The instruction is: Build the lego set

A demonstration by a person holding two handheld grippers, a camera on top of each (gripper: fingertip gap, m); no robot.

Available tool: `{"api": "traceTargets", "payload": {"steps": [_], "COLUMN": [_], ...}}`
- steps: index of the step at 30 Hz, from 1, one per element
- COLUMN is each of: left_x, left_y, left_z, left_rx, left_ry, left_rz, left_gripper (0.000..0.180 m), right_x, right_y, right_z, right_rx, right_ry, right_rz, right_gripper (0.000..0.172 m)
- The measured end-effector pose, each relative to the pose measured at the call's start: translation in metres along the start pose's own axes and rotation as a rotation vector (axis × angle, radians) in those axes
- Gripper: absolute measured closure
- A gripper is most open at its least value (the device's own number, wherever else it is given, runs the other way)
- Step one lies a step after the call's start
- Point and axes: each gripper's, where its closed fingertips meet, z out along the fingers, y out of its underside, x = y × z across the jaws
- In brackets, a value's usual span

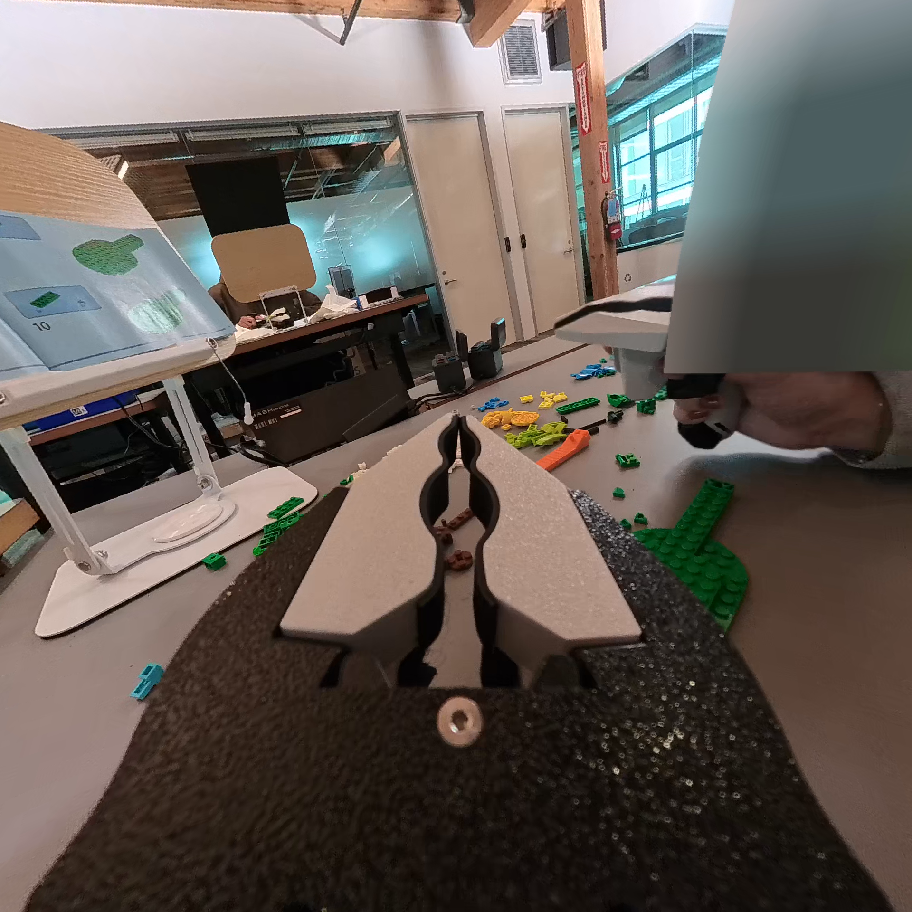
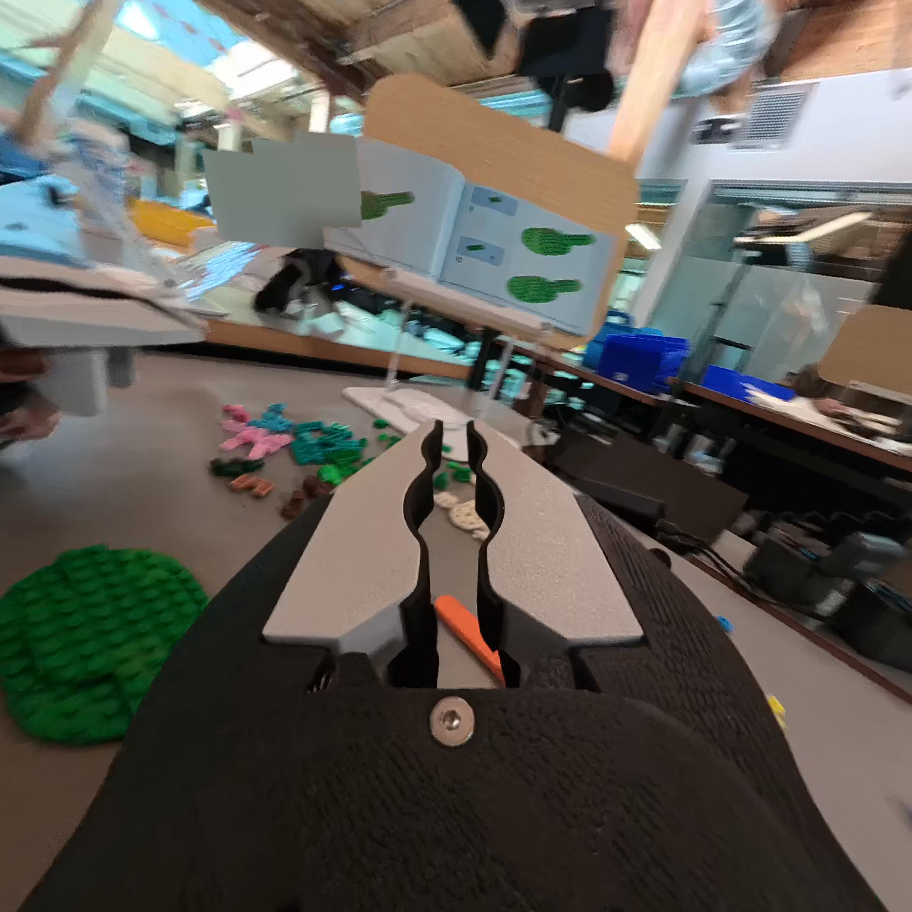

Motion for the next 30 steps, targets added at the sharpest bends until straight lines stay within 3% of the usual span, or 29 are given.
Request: {"api": "traceTargets", "payload": {"steps": [4, 8, 14, 22, 25, 30], "left_x": [-0.001, 0.01, 0.061, 0.089, 0.082, 0.082], "left_y": [-0.001, 0.002, 0.002, 0.018, 0.024, 0.045], "left_z": [0.0, 0.001, 0.004, -0.006, -0.008, -0.014], "left_rx": [0.006, -0.025, -0.176, -0.388, -0.422, -0.534], "left_ry": [0.004, 0.08, 0.387, 0.598, 0.583, 0.594], "left_rz": [-0.013, -0.052, -0.126, -0.253, -0.283, -0.364], "left_gripper": [0.18, 0.18, 0.174, 0.124, 0.117, 0.107], "right_x": [-0.052, -0.09, -0.097, -0.103, -0.099, -0.098], "right_y": [0.012, 0.032, 0.075, 0.082, 0.082, 0.071], "right_z": [-0.024, -0.062, -0.078, -0.082, -0.082, -0.072], "right_rx": [-0.167, -0.417, -0.721, -0.945, -0.953, -0.748], "right_ry": [-0.447, -0.779, -0.817, -0.911, -0.934, -0.892], "right_rz": [-0.063, -0.015, -0.105, -0.145, -0.342, -0.845], "right_gripper": [0.156, 0.147, 0.141, 0.157, 0.157, 0.157]}}
